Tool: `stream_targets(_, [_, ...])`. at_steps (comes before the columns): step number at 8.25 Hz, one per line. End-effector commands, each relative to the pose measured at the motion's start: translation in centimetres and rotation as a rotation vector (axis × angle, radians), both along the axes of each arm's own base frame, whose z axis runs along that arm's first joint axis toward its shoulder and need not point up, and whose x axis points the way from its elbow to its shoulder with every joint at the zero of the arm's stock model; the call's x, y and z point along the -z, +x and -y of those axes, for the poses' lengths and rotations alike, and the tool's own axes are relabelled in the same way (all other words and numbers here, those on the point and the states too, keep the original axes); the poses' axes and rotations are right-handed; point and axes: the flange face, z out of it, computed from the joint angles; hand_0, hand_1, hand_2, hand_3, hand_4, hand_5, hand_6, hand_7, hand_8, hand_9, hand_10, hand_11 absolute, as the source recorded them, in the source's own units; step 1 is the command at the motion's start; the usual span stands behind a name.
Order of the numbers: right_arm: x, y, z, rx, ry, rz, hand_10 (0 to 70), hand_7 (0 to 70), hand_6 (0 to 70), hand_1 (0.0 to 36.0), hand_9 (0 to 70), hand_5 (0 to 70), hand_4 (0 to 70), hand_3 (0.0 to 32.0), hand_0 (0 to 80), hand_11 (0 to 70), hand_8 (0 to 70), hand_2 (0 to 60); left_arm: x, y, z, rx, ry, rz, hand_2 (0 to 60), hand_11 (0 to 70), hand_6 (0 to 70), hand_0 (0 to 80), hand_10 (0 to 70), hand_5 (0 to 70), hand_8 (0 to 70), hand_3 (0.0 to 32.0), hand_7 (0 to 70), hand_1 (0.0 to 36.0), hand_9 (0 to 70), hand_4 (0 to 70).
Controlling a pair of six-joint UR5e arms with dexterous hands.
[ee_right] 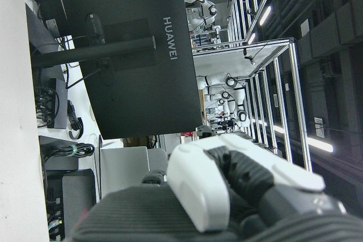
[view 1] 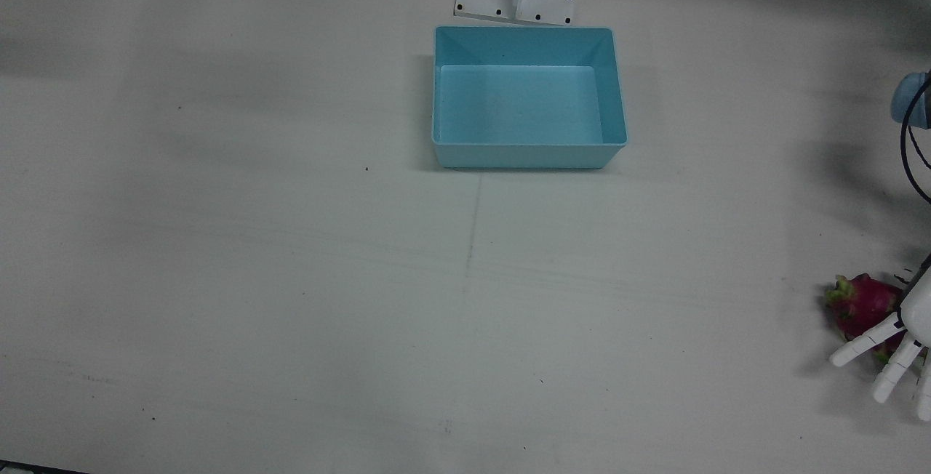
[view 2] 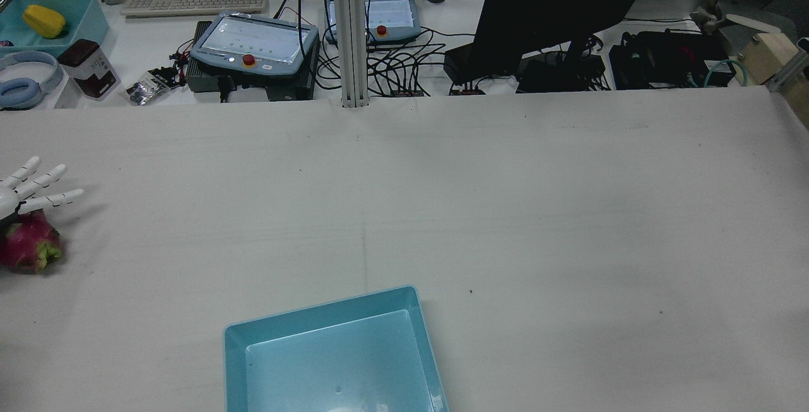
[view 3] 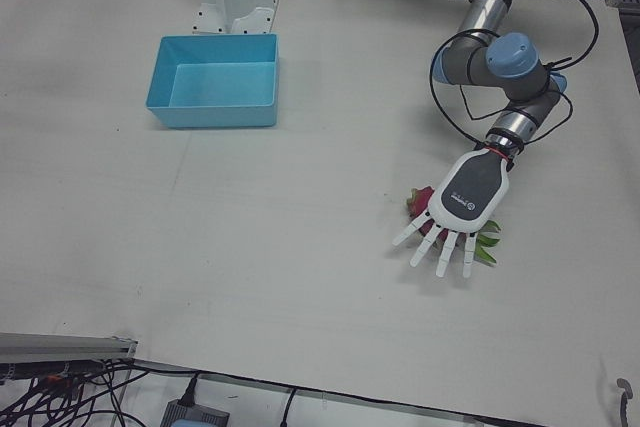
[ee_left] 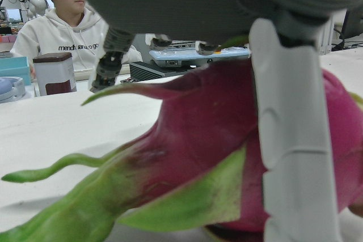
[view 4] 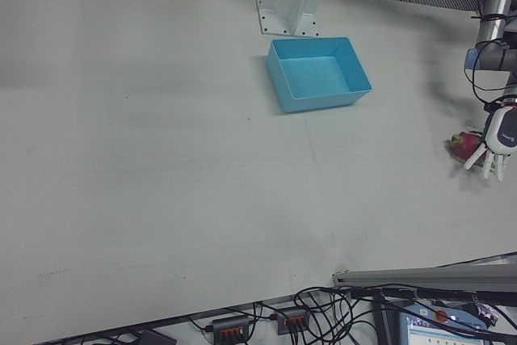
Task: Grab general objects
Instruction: 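Close the left hand fingers around the pink dragon fruit at the table edge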
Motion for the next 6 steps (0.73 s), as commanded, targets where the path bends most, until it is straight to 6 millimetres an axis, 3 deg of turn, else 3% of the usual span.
stream_targets(1, [0.08,0.00,0.01,0.000,0.002,0.000,0.0,0.0,0.0,0.0,0.0,0.0,0.0,0.0,0.0,0.0,0.0,0.0,-0.88,0.06,0.06,0.000,-0.013,0.015,7.0,0.0,0.0,47.0,0.0,0.0,0.0,26.2,0.5,13.9,0.0,1.5])
stream_targets(2, [0.08,0.00,0.01,0.000,0.002,0.000,0.0,0.0,0.0,0.0,0.0,0.0,0.0,0.0,0.0,0.0,0.0,0.0,-0.61,0.00,0.12,0.002,-0.010,0.014,7.4,0.0,0.0,46.8,0.0,9.6,0.0,20.2,0.0,13.9,0.0,0.9])
stream_targets(3, [0.08,0.00,0.01,0.000,0.002,0.000,0.0,0.0,0.0,0.0,0.0,0.0,0.0,0.0,0.0,0.0,0.0,0.0,-0.40,0.02,0.15,0.002,-0.007,0.012,11.0,0.0,0.0,47.0,0.0,70.0,0.0,0.0,0.0,14.9,0.0,0.0])
stream_targets(4, [0.08,0.00,0.01,0.000,0.002,0.000,0.0,0.0,0.0,0.0,0.0,0.0,0.0,0.0,0.0,0.0,0.0,0.0,-0.39,0.00,0.16,0.003,-0.007,0.013,23.9,0.0,0.0,47.6,0.0,70.0,0.0,0.0,0.0,18.8,0.0,0.0])
stream_targets(5, [0.15,0.00,0.03,0.000,0.003,0.000,0.0,0.0,0.0,0.0,0.0,0.0,0.0,0.0,0.0,0.0,0.0,0.0,-0.30,-0.08,0.22,0.008,-0.005,0.010,26.9,0.0,0.0,49.6,0.0,70.0,0.0,0.0,0.7,21.5,0.0,5.6])
stream_targets(6, [0.15,0.00,0.03,0.000,0.003,0.000,0.0,0.0,0.0,0.0,0.0,0.0,0.0,0.0,0.0,0.0,0.0,0.0,-0.25,-0.03,0.32,0.008,-0.001,0.008,26.4,0.0,0.0,50.7,0.0,70.0,0.0,0.0,5.7,21.6,0.0,14.2])
